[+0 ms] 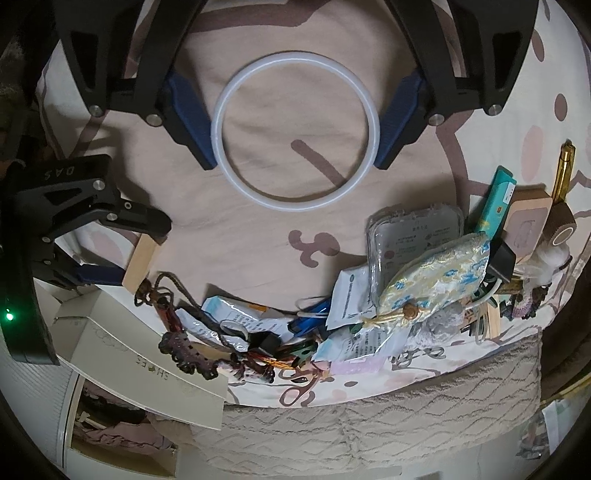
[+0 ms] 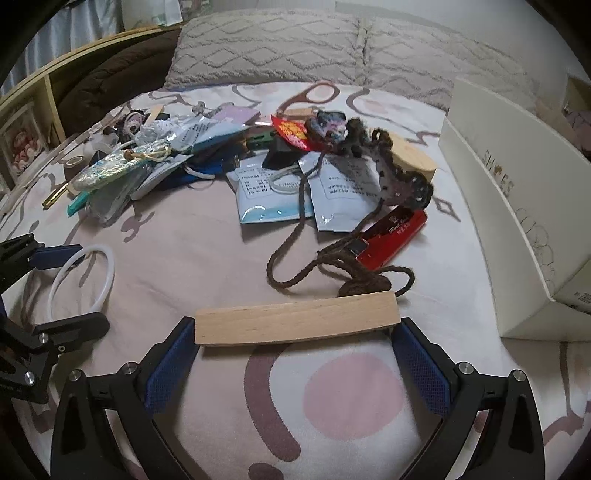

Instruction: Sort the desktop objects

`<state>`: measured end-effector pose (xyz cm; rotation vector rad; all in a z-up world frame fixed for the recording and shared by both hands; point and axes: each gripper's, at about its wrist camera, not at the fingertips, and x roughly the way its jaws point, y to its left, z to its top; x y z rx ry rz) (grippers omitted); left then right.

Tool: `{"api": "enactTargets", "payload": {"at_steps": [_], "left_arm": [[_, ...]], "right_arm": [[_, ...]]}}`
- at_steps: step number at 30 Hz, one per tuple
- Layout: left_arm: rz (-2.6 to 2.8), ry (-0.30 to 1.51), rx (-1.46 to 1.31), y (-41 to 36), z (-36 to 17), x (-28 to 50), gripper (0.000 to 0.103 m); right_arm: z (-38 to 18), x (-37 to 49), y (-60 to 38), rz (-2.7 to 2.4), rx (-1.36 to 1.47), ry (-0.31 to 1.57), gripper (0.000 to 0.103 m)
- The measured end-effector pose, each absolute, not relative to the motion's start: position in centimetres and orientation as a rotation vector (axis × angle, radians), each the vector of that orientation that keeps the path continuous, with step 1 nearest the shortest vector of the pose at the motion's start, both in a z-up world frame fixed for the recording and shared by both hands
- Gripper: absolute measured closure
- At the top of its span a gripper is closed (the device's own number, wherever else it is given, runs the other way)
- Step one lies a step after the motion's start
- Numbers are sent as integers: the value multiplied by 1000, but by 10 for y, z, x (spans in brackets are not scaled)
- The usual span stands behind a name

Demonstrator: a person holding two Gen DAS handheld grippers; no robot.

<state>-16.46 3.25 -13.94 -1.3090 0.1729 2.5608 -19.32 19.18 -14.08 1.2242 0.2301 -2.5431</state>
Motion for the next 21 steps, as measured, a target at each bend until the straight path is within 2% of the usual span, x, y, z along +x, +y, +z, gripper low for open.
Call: {"api": "enactTargets", "payload": {"at_steps": [7,21], "left_arm": [[2569,145,-1301,30,-138,-163,19],[2591,50,-1243,35,-121,-162,19]], "right_arm": [[-131,-181,190,-2592,1127,267,3],[-116,-173,199,-2628,1049,203,3]]}}
